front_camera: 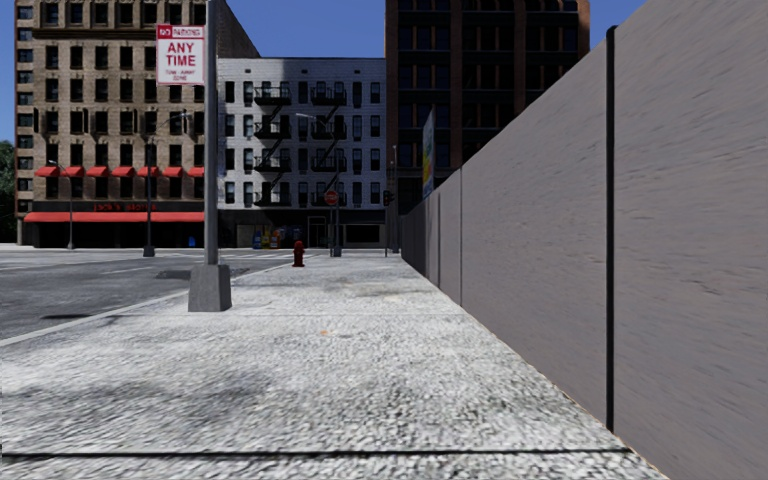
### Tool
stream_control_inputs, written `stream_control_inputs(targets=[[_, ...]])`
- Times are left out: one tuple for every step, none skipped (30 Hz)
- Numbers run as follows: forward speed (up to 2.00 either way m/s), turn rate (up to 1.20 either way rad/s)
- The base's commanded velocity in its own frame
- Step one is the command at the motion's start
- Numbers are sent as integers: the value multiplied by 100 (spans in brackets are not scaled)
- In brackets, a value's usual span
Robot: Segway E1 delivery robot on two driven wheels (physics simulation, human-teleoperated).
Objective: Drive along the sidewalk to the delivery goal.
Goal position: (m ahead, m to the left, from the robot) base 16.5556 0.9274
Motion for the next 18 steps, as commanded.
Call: stream_control_inputs(targets=[[200, 0], [200, 0], [200, 0], [200, 0], [200, 0], [200, 0], [200, 0], [200, 0], [200, 0], [200, 0], [200, 2], [200, 4], [200, 4], [200, 7], [200, 8], [200, 9], [200, 9], [200, 9]])
